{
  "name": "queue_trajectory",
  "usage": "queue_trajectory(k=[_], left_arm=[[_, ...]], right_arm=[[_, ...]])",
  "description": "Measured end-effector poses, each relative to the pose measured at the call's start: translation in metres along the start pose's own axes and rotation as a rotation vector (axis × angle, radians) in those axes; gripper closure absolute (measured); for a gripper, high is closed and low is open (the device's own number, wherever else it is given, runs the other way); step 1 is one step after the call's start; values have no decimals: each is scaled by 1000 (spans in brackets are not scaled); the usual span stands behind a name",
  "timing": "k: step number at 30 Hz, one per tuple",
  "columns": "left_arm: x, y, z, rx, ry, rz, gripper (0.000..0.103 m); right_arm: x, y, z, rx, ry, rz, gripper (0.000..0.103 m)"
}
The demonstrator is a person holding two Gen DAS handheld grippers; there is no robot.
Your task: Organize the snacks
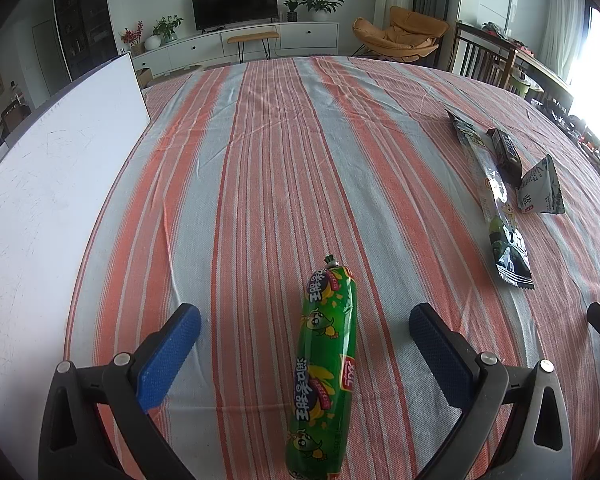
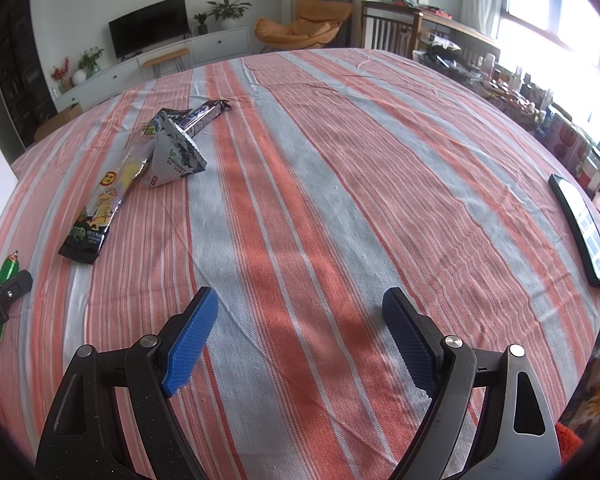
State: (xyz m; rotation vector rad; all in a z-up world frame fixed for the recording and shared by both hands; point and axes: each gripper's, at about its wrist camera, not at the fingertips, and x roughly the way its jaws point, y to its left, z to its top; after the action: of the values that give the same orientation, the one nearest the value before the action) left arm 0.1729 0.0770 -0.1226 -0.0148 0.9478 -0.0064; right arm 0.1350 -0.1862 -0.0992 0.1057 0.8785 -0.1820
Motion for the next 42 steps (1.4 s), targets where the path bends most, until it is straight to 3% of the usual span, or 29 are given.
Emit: queue_trajectory(k=[21, 29, 31, 34, 37, 38, 42], left_arm=[[1, 1, 1, -2, 1, -3, 0], [5, 4, 10, 58, 97, -53, 2], [2, 0, 9, 84, 88, -58, 10], [-5, -4, 6, 114, 61, -81, 27], [-11, -6, 3, 130, 24, -89, 62], [-13, -7, 2, 135, 16, -88, 80], [-14, -7, 2, 133, 13, -97, 81]], right_arm=[[0, 0, 0, 0, 0, -1, 16], [-2, -2, 0, 14, -10, 23, 16], [-5, -3, 1, 23, -21, 48, 17], [-5, 2, 16, 24, -33, 160, 17], [-7, 24, 52, -77, -76, 197, 17], [-4, 35, 70, -119, -81, 217, 17], [37, 75, 106, -270, 40, 231, 17]])
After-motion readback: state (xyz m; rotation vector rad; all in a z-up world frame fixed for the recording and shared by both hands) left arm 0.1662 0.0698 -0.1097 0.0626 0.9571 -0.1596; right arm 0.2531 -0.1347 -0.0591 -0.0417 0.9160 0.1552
